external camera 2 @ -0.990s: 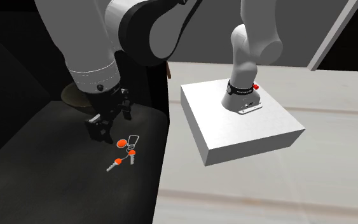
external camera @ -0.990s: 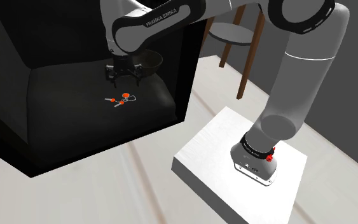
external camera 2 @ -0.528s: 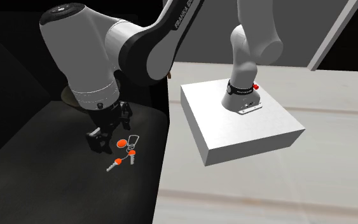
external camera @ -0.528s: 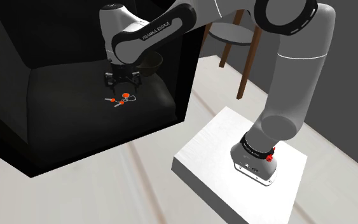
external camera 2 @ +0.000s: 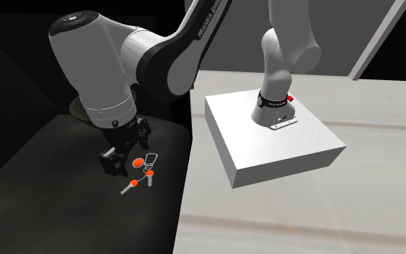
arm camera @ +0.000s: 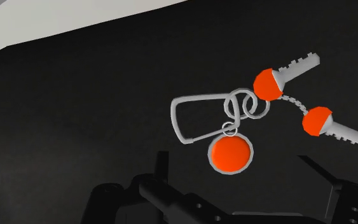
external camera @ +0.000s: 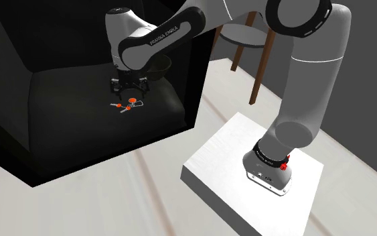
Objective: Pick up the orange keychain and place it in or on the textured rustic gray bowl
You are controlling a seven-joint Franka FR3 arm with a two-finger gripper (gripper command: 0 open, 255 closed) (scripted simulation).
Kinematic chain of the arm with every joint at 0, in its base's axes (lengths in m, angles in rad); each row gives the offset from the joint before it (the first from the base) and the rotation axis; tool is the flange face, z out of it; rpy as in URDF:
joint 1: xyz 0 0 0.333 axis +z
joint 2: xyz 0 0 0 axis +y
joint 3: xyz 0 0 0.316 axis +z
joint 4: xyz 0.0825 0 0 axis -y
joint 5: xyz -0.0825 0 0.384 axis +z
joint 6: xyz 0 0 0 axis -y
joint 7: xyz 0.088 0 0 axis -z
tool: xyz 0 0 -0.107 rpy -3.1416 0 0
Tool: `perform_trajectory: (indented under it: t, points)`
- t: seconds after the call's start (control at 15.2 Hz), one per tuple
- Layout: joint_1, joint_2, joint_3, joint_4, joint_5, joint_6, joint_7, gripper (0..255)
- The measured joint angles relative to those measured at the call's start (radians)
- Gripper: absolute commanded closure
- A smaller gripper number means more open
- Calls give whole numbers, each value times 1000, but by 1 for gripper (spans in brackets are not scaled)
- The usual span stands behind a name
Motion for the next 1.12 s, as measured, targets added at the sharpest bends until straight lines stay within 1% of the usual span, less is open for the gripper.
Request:
perform_trajectory:
  t: [0.73,1.12]
  points:
    - [-3,-11,-1,6,0,-12,0,255]
    - [-8,-43,10,24,23,-63,-16,255]
